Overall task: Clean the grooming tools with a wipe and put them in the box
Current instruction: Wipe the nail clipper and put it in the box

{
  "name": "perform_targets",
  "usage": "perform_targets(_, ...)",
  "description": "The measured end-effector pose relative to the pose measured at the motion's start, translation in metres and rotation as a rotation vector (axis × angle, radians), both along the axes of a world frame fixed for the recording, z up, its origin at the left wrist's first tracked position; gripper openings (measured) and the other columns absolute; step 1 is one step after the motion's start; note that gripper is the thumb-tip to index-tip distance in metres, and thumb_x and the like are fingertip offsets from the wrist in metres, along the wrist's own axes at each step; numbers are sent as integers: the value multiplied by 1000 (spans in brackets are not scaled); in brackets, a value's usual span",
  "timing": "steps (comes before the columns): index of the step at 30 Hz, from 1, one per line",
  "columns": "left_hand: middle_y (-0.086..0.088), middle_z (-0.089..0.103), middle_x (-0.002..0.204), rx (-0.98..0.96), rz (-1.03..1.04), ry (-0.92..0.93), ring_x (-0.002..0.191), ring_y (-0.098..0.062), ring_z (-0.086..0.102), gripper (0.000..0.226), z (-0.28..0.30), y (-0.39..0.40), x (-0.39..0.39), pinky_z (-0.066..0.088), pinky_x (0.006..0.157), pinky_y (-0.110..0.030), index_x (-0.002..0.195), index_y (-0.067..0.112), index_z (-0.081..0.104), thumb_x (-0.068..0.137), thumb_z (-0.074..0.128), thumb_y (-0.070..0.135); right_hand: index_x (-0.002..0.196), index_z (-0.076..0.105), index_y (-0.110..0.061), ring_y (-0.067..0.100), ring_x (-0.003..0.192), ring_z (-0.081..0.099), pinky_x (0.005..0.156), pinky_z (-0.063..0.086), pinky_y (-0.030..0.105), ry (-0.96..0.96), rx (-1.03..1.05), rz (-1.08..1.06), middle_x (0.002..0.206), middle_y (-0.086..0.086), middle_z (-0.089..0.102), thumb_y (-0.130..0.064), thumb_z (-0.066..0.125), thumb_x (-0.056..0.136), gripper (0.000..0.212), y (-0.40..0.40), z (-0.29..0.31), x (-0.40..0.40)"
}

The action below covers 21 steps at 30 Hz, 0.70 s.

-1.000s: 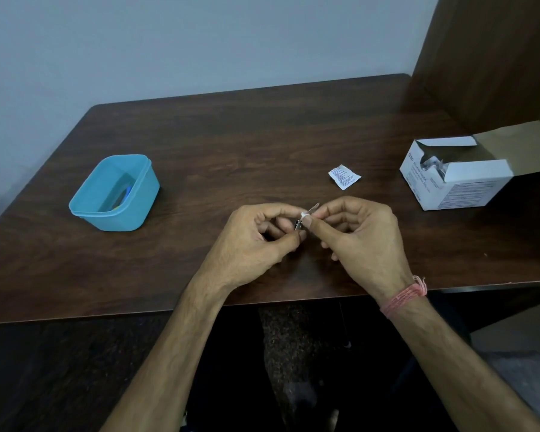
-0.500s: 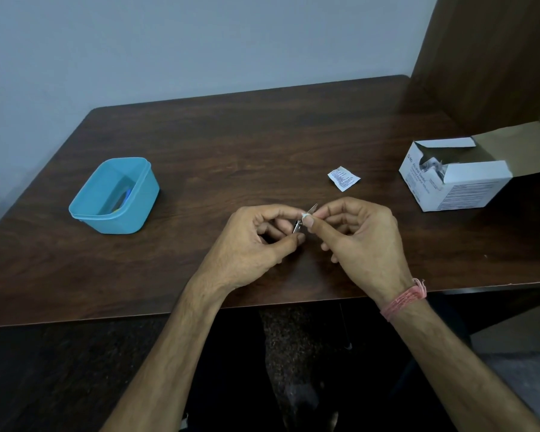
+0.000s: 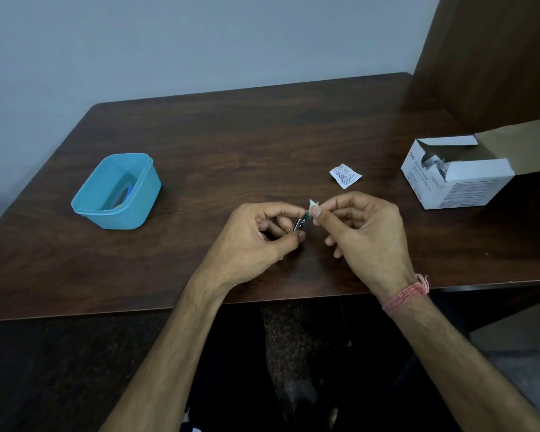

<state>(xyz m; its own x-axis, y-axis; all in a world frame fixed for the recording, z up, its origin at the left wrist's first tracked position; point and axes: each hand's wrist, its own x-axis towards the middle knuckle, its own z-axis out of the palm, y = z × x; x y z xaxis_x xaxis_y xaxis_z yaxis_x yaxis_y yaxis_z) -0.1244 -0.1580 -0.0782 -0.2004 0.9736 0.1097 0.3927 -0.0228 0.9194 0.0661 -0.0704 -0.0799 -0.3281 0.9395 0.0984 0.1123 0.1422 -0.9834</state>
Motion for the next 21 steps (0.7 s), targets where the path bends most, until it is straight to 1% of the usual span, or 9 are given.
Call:
perform_targets(2, 8, 73, 84, 3, 0, -9, 71, -8, 70, 33, 0, 0, 0, 59, 59, -26, 112, 37, 84, 96, 86, 8, 88, 79, -19, 16, 56, 69, 47, 52, 29, 1, -2, -2, 83, 2, 82, -30, 88, 95, 16, 0, 1, 0)
perform_targets(6, 8, 74, 85, 3, 5, -9, 72, -8, 71, 32, -1, 0, 0, 61, 59, -27, 113, 36, 84, 96, 86, 9, 89, 79, -19, 16, 56, 69, 47, 52, 30, 15, 2, -4, 84, 1, 82, -30, 87, 96, 15, 0, 2, 0)
perform_targets(10, 6, 74, 85, -5, 11, 5, 72, -8, 71, 29, -3, 1, -1, 60, 59, -26, 118, 29, 85, 97, 86, 10, 90, 78, -19, 15, 56, 69, 47, 52, 29, 13, 1, -2, 83, 0, 82, -30, 87, 96, 15, 0, 1, 0)
perform_targets(15, 5, 73, 82, 12, -12, 15, 70, -12, 70, 28, -2, 1, -2, 60, 58, -28, 115, 28, 86, 98, 83, 5, 86, 80, -22, 14, 57, 72, 54, 52, 29, -61, 57, 56, 78, -1, 81, -28, 92, 91, 14, 0, -3, -1)
perform_targets(18, 6, 74, 83, 10, -7, 7, 70, -16, 71, 28, -3, 2, -2, 63, 58, -36, 116, 29, 85, 98, 84, 7, 87, 80, -21, 16, 56, 70, 49, 52, 30, -15, 32, 21, 81, 0, 82, -31, 91, 92, 16, 0, -2, 0)
perform_targets(21, 8, 75, 83, 2, 6, 7, 70, -11, 71, 27, -5, 2, -2, 62, 59, -31, 117, 27, 85, 97, 85, 9, 89, 79, -20, 15, 56, 68, 46, 52, 30, 11, 16, -7, 84, 0, 82, -32, 88, 95, 16, 1, 0, 0)
